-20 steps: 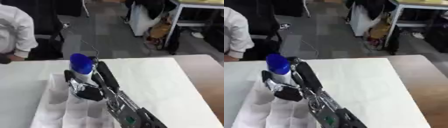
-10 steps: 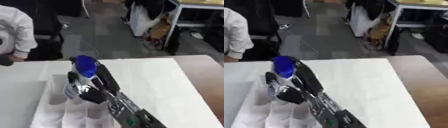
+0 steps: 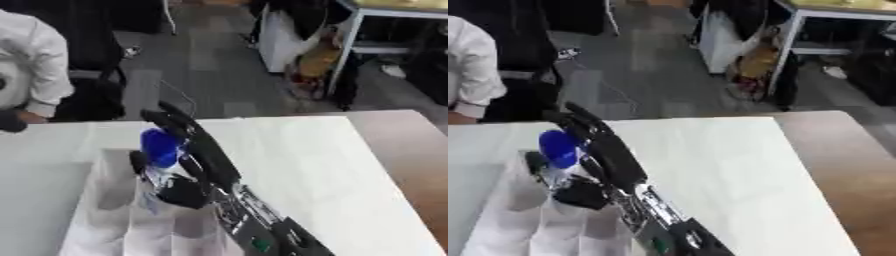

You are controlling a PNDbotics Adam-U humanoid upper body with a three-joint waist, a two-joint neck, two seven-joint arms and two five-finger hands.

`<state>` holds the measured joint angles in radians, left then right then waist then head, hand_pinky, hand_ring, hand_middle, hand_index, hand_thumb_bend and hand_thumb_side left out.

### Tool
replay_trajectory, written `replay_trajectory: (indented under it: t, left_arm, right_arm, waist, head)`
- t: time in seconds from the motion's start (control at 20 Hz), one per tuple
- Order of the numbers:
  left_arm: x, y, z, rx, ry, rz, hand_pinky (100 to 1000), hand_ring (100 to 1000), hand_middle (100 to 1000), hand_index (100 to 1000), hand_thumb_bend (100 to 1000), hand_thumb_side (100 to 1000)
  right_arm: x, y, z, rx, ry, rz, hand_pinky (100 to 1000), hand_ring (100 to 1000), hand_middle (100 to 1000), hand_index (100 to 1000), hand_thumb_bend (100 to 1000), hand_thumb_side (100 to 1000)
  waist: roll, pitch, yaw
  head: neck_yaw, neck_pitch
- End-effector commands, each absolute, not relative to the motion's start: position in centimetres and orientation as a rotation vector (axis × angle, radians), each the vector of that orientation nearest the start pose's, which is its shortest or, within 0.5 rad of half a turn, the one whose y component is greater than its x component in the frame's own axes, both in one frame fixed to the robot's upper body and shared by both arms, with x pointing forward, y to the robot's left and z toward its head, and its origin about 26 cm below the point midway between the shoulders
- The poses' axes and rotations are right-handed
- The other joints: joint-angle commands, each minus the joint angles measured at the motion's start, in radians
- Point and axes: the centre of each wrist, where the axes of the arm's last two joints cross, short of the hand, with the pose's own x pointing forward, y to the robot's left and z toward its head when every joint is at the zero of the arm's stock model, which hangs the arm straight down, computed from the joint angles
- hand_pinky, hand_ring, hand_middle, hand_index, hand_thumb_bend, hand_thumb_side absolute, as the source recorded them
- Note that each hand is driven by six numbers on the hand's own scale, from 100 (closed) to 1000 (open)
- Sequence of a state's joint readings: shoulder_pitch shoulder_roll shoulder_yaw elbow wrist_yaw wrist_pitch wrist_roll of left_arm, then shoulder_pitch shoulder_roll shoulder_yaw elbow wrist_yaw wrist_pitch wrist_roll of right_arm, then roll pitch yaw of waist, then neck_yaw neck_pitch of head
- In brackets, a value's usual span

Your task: Pick up objects on the table and place them in the box.

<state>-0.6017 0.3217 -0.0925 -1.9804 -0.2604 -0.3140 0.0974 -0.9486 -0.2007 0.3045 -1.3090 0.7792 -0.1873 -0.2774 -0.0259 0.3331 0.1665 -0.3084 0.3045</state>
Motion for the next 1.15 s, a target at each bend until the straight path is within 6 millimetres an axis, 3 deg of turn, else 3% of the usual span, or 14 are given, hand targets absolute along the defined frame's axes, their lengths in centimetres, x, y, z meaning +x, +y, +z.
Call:
replay_trajectory:
  t: [0.05, 0.25, 0.4, 0.8, 0.85, 0.9, 0.95, 1.15]
  left_arm:
    - [31.0, 20.4, 28.5, -0.331, 3.218, 0.647, 669, 559, 759, 867, 541, 834]
    - [31.0, 20.5, 28.4, -0.333, 3.219, 0.647, 669, 559, 759, 867, 542, 834]
    - [31.0, 20.5, 28.4, -0.338, 3.221, 0.648, 669, 558, 759, 866, 542, 835]
    - [31.1, 21.1, 27.9, -0.378, 3.236, 0.670, 667, 557, 758, 866, 543, 837]
    - [31.1, 21.2, 27.7, -0.389, 3.240, 0.676, 667, 557, 757, 866, 543, 838]
    - [31.1, 21.4, 27.6, -0.400, 3.244, 0.681, 667, 556, 757, 866, 543, 839]
    - [31.1, 21.5, 27.5, -0.411, 3.248, 0.686, 666, 556, 757, 866, 543, 839]
    - [31.0, 22.0, 27.0, -0.452, 3.262, 0.710, 664, 554, 756, 866, 542, 842]
  right_arm:
    - [42.6, -11.2, 24.7, 0.997, 3.099, -1.175, 952, 998, 815, 986, 426, 1000]
    - [42.7, -11.4, 24.9, 0.973, 3.126, -1.210, 957, 1000, 817, 988, 446, 1000]
    - [42.6, -11.5, 24.8, 0.983, 3.124, -1.230, 929, 977, 797, 965, 412, 1000]
    - [42.2, -12.8, 25.1, 0.968, 3.162, -1.089, 818, 925, 743, 923, 339, 1000]
    - [42.1, -13.4, 25.1, 0.954, 3.184, -1.071, 771, 903, 717, 917, 312, 1000]
    - [41.9, -14.1, 25.1, 0.934, 3.211, -1.050, 728, 897, 710, 913, 224, 1000]
    - [41.6, -15.0, 25.3, 0.916, 3.232, -1.028, 715, 892, 708, 909, 269, 1000]
    - [39.6, -19.5, 26.3, 0.889, 3.292, -0.925, 642, 863, 660, 880, 227, 1000]
  waist:
    - [0.005, -0.017, 0.000]
    - [0.005, -0.017, -0.001]
    - [0.006, -0.018, -0.004]
    - [0.007, -0.033, -0.031]
    - [0.007, -0.038, -0.038]
    - [0.006, -0.043, -0.045]
    - [0.006, -0.048, -0.052]
    - [0.005, -0.061, -0.079]
  head:
    - [0.004, -0.010]
    - [0.005, -0.009]
    - [0.006, -0.009]
    - [0.015, -0.007]
    - [0.020, -0.004]
    - [0.024, -0.002]
    - [0.028, -0.004]
    - [0.050, -0.019]
